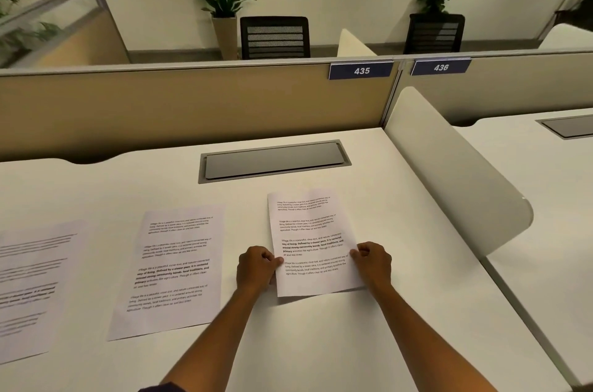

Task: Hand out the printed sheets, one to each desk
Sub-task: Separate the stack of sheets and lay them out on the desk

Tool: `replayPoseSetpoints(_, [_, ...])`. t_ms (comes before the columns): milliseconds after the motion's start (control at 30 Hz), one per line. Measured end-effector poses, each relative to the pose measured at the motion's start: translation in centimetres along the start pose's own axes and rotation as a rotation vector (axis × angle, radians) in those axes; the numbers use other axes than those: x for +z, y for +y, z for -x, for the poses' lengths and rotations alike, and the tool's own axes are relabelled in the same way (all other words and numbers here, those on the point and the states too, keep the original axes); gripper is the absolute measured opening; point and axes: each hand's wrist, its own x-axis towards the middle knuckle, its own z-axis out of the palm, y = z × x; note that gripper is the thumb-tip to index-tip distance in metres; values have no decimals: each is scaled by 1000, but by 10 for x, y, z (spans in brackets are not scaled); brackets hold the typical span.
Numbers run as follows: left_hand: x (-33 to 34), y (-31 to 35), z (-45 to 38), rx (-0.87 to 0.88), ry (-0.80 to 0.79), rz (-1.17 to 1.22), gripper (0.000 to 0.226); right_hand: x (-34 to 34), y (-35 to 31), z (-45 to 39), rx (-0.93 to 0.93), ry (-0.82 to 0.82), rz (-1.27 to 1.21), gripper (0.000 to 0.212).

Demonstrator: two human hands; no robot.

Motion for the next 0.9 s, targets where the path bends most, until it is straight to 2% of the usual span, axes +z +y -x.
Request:
replayPoseSetpoints(100, [-1,-2,-2,16,2,-93,25,1,-2,4,-61,17,79,27])
replayPoseSetpoints(233, [-1,-8,-4,84,81,-183,35,4,-2,11,-157,25,168,36])
replayPoseSetpoints(400, [-2,-18,1,384,74,-378,55,8,2,18,-254,-12,320,39])
replayPoseSetpoints(500, [-1,-24,5,522,-37,-552,70,10,4,21,-284,4,400,41])
replayPoseSetpoints(667, [6,-29,9,501,-204,-699,73,11,7,22,-285,8,451,38])
replayPoseSetpoints(900, [-10,-28,9,506,-110,-581,71,12,-3,27,-334,83,324,38])
